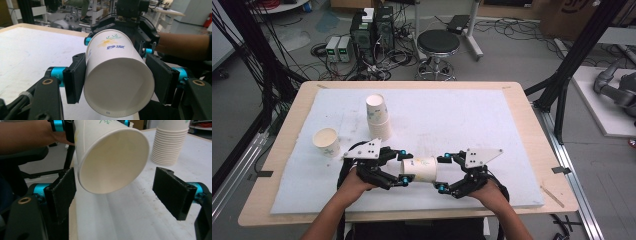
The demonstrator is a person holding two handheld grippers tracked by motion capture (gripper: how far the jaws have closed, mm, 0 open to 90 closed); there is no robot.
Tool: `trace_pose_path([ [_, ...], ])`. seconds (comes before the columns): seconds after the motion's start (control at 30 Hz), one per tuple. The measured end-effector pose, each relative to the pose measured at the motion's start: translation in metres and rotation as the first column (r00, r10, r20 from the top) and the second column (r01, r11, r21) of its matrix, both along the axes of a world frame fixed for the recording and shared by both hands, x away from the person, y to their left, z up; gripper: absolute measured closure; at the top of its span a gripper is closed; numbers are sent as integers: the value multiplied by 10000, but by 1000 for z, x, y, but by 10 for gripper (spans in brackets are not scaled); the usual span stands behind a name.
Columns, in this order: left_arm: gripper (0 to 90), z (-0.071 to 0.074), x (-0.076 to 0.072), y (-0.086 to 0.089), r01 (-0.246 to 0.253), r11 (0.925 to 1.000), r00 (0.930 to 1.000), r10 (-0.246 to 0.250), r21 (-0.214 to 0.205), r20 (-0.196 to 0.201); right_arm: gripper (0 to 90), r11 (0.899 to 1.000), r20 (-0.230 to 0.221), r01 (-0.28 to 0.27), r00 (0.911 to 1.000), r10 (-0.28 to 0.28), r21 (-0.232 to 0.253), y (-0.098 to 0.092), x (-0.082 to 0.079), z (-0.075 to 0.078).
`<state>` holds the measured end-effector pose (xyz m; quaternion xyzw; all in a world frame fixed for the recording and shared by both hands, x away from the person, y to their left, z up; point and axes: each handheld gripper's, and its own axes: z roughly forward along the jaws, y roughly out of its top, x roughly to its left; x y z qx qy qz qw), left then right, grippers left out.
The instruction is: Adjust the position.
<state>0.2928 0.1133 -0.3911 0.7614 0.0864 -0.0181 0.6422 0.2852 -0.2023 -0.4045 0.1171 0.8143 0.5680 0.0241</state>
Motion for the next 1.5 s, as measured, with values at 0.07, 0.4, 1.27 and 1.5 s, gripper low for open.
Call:
trace_pose_path([
  [0.07,352,0,0,-1,139,9999,9999,-139,-44,-42,194,9999,36,-118,9999,118,-24,2,0,0],
  [0.4,356,-3,0,-4,489,9982,9986,-496,-340,-189,242,9972,-121,-535,9985,542,513,4,1,-1],
  [1.27,155,-5,-1,-2,-786,9866,9957,849,1428,-379,284,9994,28,-233,9997,234,-244,0,4,7],
  [1.5,158,-2,2,0,-1041,9722,9944,1057,2096,32,283,9924,148,-89,9998,108,-1228,6,11,13],
])
